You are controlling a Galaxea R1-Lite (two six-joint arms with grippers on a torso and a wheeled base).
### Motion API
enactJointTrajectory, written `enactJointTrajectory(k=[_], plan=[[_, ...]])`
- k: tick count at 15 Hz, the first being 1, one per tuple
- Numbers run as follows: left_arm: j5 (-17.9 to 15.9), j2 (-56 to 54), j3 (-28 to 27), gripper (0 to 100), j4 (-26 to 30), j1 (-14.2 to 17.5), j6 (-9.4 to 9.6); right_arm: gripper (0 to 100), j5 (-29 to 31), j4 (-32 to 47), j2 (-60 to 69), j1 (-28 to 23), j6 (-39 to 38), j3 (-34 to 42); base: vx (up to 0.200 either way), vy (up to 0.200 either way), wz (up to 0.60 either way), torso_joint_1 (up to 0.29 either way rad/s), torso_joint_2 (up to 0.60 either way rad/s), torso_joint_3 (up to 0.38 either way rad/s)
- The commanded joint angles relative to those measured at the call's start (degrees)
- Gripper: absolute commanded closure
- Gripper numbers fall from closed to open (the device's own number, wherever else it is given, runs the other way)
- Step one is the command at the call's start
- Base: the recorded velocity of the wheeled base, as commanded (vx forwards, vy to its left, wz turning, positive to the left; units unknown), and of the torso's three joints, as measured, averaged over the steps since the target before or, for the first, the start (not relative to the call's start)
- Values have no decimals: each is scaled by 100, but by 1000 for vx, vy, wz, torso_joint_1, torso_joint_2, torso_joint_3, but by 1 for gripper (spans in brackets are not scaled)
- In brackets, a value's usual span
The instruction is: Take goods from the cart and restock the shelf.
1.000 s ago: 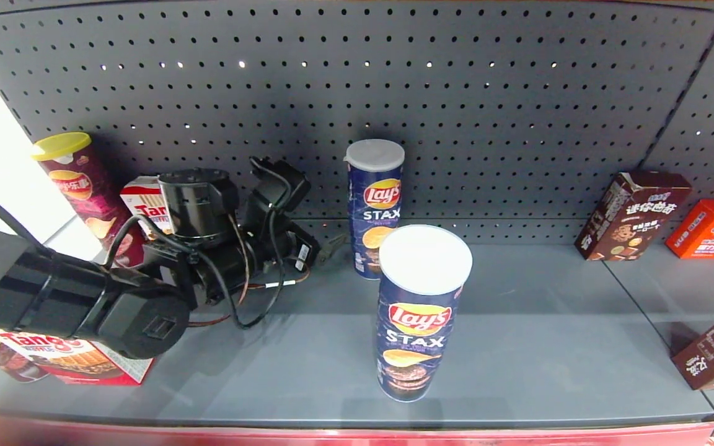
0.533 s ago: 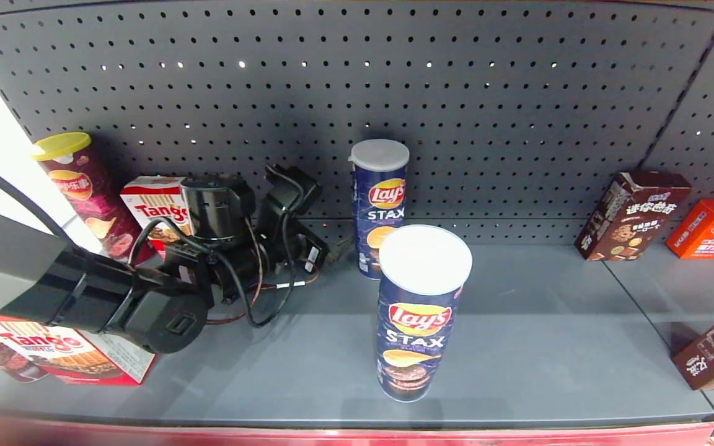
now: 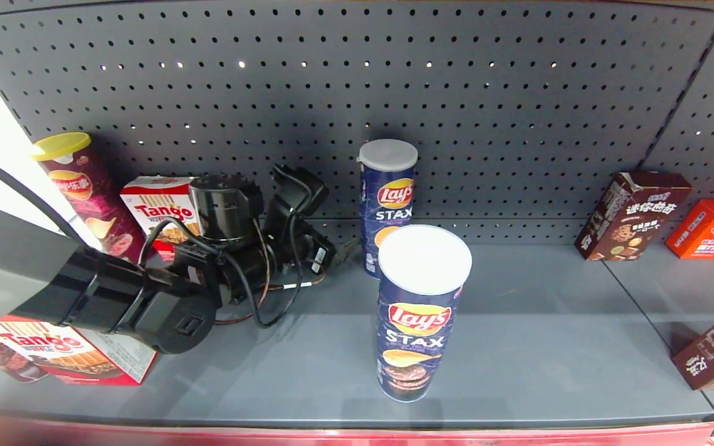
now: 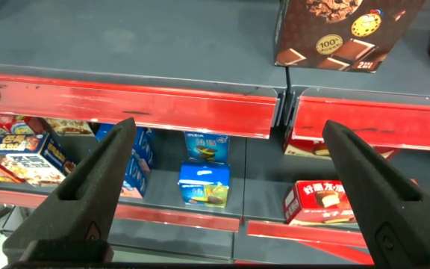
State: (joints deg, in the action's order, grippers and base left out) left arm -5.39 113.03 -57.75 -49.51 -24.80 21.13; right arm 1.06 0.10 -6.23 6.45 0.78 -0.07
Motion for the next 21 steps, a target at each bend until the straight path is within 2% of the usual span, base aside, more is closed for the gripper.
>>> enactJointTrajectory(k=[1, 5, 7, 8, 10, 11, 12, 15, 16, 17, 19, 20, 21], plan=[[3, -18, 44, 0, 2, 1, -3, 0, -1, -1, -10, 6, 1, 7, 0, 0, 0, 0, 0, 0], [20, -642, 185, 0, 29, 27, -12, 0, -1, -1, -10, 6, 1, -1, 0, 0, 0, 0, 0, 0], [82, -1240, 308, 0, 292, 27, -30, 0, -1, -1, -10, 6, 1, -1, 0, 0, 0, 0, 0, 0], [108, -1688, 317, 0, 538, -17, -100, 0, -1, -1, -10, 6, 1, -1, 0, 0, 0, 0, 0, 0], [275, -2303, 387, 0, 662, -342, -443, 0, -1, -1, -10, 6, 1, -1, 0, 0, 0, 0, 0, 0], [337, -2576, 536, 0, 662, -403, -575, 0, -1, -1, -10, 6, 1, -1, 0, 0, 0, 0, 0, 0], [337, -3077, 879, 0, 653, -438, -654, 0, -1, -1, -10, 6, 1, 7, 0, 0, 0, 0, 0, 0], [345, -4720, 2321, 0, 670, -518, -671, 0, -1, -1, -10, 6, 1, -1, 0, 0, 0, 0, 0, 0], [345, -5054, 2575, 0, 679, -553, -671, 0, -1, -1, -10, 6, 1, 7, 0, 0, 0, 0, 0, 0], [345, -5854, 3085, 0, 697, -605, -671, 0, -1, -1, -10, 6, 1, -1, 0, 0, 0, 0, 0, 0], [345, -6636, 3446, 0, 864, -605, -671, 0, -1, -1, -10, 6, 1, -1, 0, 0, 0, 0, 0, 0], [345, -7040, 3560, 0, 1145, -588, -680, 0, -1, -1, -10, 6, 1, -1, 0, 0, 0, 0, 0, 0], [293, -7717, 3753, 0, 1681, 10, -873, 0, -1, -1, -1, 6, 1, 7, 0, 0, 0, 0, 0, 0]])
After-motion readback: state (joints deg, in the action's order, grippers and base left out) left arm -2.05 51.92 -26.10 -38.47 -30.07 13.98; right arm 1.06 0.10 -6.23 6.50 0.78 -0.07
